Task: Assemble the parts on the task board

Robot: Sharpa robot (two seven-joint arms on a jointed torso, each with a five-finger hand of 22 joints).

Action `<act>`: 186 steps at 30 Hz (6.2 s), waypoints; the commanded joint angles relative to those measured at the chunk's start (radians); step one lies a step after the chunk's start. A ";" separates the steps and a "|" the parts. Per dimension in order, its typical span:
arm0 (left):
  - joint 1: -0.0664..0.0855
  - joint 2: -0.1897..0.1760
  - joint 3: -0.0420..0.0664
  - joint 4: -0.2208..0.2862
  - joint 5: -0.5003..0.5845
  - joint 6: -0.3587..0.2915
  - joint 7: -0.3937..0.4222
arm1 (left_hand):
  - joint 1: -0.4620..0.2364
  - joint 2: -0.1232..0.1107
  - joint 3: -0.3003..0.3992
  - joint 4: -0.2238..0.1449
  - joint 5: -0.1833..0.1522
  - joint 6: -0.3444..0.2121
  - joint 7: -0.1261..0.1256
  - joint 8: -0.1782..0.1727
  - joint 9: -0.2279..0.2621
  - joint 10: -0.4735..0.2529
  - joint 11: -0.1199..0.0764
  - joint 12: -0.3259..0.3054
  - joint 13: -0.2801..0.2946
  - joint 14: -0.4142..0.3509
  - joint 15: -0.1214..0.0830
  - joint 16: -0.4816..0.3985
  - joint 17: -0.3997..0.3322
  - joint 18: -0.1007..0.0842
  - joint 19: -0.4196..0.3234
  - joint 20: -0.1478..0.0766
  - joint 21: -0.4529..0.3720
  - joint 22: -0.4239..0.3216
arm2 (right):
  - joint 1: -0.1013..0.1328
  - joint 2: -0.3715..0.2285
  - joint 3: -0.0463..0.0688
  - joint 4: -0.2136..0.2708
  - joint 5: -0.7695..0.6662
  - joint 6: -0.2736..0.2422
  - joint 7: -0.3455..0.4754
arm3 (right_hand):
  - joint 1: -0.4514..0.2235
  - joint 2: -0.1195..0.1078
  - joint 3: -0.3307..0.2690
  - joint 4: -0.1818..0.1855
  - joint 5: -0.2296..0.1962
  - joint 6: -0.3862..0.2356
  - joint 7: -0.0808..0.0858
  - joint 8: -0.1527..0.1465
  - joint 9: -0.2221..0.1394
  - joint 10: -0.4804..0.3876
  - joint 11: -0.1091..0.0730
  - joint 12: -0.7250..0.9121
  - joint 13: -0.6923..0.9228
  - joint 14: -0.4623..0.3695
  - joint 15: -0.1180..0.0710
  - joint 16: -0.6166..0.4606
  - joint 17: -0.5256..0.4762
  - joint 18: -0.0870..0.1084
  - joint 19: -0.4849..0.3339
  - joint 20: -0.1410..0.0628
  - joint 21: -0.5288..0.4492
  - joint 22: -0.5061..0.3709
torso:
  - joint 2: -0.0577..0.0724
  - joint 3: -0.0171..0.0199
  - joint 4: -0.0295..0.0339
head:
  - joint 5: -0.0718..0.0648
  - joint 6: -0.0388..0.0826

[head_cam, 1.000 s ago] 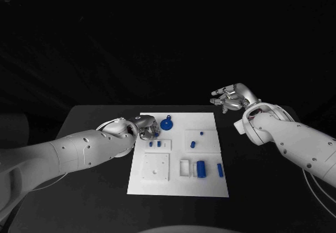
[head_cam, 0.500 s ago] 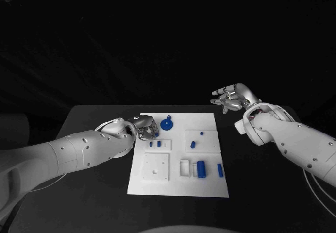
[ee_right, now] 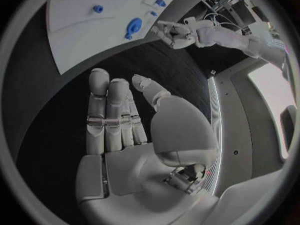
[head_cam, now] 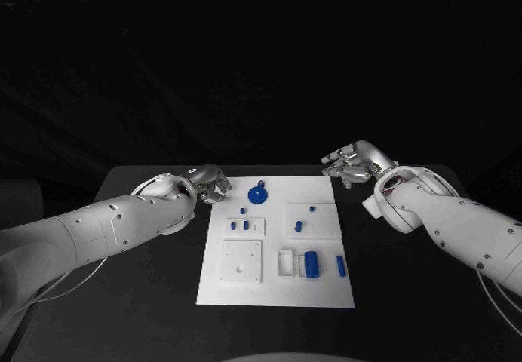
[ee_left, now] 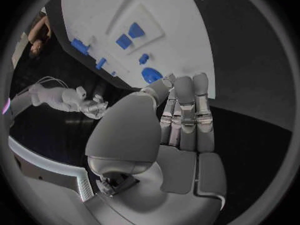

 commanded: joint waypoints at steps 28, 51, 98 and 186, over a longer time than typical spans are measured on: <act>0.084 -0.067 0.042 0.167 0.817 0.009 0.283 | -0.036 0.070 -0.087 -0.026 -0.014 0.030 0.036 -0.002 0.000 0.013 0.027 -0.001 -0.001 -0.190 0.122 -0.874 -0.389 -0.036 -0.253 0.121 -0.285 -0.658 | -0.035 0.043 -0.129 0.066 -0.637 0.071 -0.273 | 0.010 -0.119 0.220 0.057 -0.255 0.001 -0.006 -0.001 0.000 -0.139 0.039 -0.006 -0.011 -0.016 0.040 0.107 -0.145 0.034 0.042 0.042 -0.002 -0.014 | 0.001 -0.0034 0.0012 | -0.016 0.045; 0.085 -0.070 0.042 0.190 0.867 0.021 0.318 | -0.036 0.080 -0.141 -0.034 -0.018 0.029 0.037 -0.003 0.000 -0.063 0.051 -0.001 -0.001 -0.231 0.139 -0.874 -0.390 -0.026 -0.221 0.137 -0.282 -0.866 | -0.038 0.122 -0.176 -0.035 -0.651 0.027 -0.272 | 0.017 -0.110 0.265 0.065 -0.272 0.029 -0.005 0.000 0.001 -0.104 0.031 -0.005 -0.010 -0.021 0.034 0.120 -0.167 0.032 0.041 0.036 0.000 -0.027 | 0.001 -0.0005 0.0001 | -0.005 0.033; 0.085 -0.067 0.042 0.191 0.869 0.042 0.313 | -0.029 0.084 -0.170 -0.037 -0.024 0.030 0.037 -0.002 0.000 -0.079 0.055 -0.001 -0.001 -0.235 0.142 -0.874 -0.389 -0.027 -0.203 0.140 -0.280 -0.963 | -0.039 0.163 -0.220 -0.075 -0.676 0.104 -0.303 | -0.004 -0.065 0.222 0.009 -0.219 0.107 -0.026 0.000 0.006 -0.016 0.001 -0.004 -0.006 -0.023 0.007 0.112 -0.159 0.011 0.039 0.009 0.008 0.016 | 0.001 -0.0009 0.0003 | -0.006 0.019; 0.084 0.001 0.041 0.140 0.873 0.032 0.309 | -0.035 0.093 -0.169 -0.025 -0.022 0.036 0.034 -0.003 0.000 -0.074 0.054 -0.001 -0.001 -0.232 0.140 -0.874 -0.389 -0.028 -0.195 0.138 -0.279 -0.989 | -0.163 0.230 -0.232 0.144 -0.683 -0.197 -0.234 | 0.016 -0.025 0.340 -0.006 -0.293 0.184 -0.043 0.001 0.017 0.056 -0.018 -0.003 -0.003 -0.019 -0.009 0.109 -0.156 0.006 0.043 -0.008 0.031 0.069 | -0.001 -0.0053 0.0039 | 0.154 -0.037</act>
